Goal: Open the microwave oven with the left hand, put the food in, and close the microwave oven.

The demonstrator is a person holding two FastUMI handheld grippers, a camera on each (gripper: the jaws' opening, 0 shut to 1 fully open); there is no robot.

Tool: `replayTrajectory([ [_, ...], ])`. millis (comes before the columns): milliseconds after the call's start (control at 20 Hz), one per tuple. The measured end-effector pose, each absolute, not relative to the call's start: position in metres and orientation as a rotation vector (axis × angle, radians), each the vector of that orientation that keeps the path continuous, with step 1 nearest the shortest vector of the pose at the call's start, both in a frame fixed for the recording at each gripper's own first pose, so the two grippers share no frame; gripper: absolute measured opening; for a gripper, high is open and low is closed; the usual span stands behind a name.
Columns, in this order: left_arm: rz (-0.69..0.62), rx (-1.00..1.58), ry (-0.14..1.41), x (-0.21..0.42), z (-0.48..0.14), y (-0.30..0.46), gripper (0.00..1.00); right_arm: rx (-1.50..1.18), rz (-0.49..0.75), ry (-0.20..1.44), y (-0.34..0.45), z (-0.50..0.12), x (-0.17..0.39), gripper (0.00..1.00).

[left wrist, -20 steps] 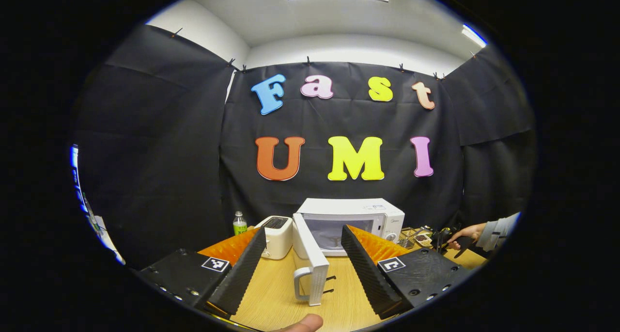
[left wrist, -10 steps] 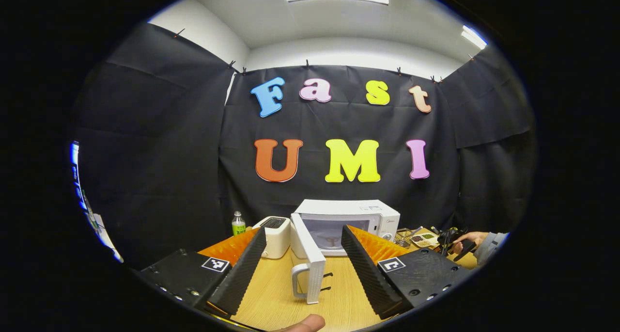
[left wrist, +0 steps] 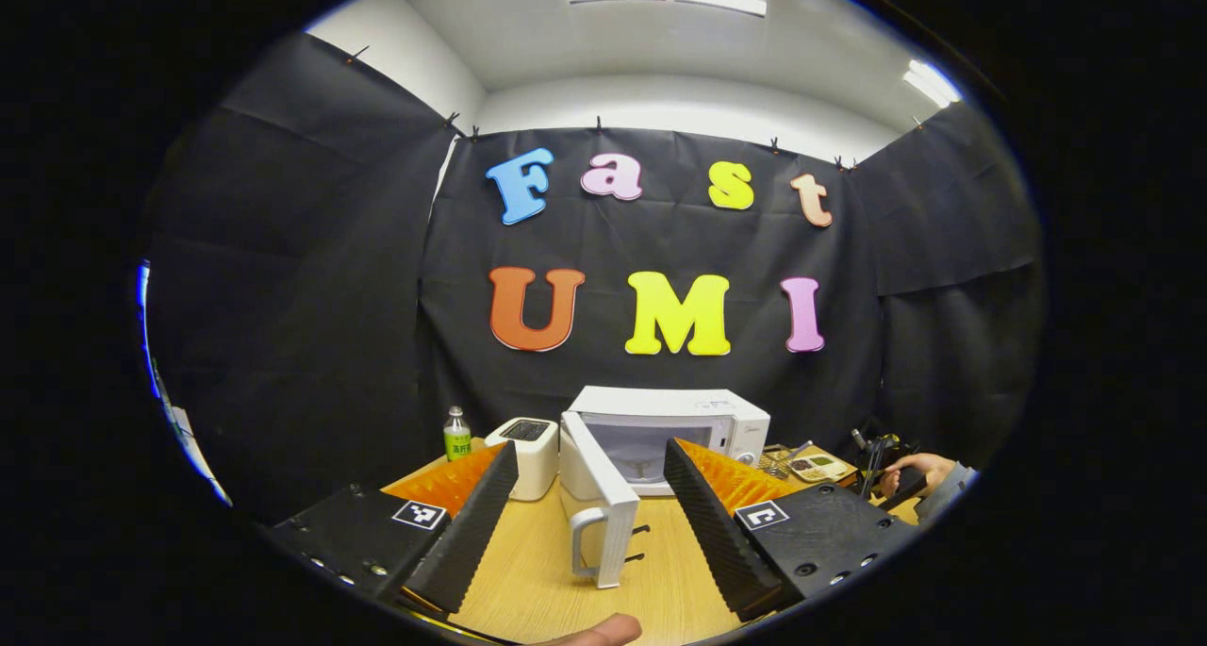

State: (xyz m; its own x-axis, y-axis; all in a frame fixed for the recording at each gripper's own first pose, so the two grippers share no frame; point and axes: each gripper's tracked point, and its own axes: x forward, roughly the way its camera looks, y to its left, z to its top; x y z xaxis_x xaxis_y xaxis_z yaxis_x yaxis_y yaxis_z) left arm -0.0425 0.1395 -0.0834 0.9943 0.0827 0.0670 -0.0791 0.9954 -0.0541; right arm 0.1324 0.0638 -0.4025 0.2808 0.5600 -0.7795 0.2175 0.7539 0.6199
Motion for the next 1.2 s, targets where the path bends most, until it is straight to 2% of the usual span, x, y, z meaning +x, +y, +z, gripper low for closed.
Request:
replayTrajectory([
  [500, 0.117, -0.059, -0.052, -0.054, -0.095, 0.169, 0.93, 0.893, 0.112, 1.197, 0.163, -0.405, 0.154, 0.04],
  [550, 0.122, -0.050, -0.046, -0.055, -0.098, 0.173, 0.81, 0.925, 0.094, 1.179, 0.173, -0.403, 0.160, 0.04],
  [600, 0.127, -0.039, -0.041, -0.057, -0.101, 0.177, 0.93, 0.949, 0.074, 1.153, 0.182, -0.402, 0.168, 0.04],
  [850, 0.141, -0.055, -0.038, -0.056, -0.103, 0.189, 0.93, 1.022, -0.010, 1.012, 0.219, -0.398, 0.213, 0.03],
  [1150, 0.144, -0.076, -0.008, -0.043, -0.118, 0.202, 0.93, 1.123, -0.017, 0.843, 0.278, -0.383, 0.270, 0.04],
  [1200, 0.147, -0.077, -0.002, -0.041, -0.122, 0.205, 0.94, 1.142, -0.027, 0.823, 0.286, -0.383, 0.279, 0.00],
])
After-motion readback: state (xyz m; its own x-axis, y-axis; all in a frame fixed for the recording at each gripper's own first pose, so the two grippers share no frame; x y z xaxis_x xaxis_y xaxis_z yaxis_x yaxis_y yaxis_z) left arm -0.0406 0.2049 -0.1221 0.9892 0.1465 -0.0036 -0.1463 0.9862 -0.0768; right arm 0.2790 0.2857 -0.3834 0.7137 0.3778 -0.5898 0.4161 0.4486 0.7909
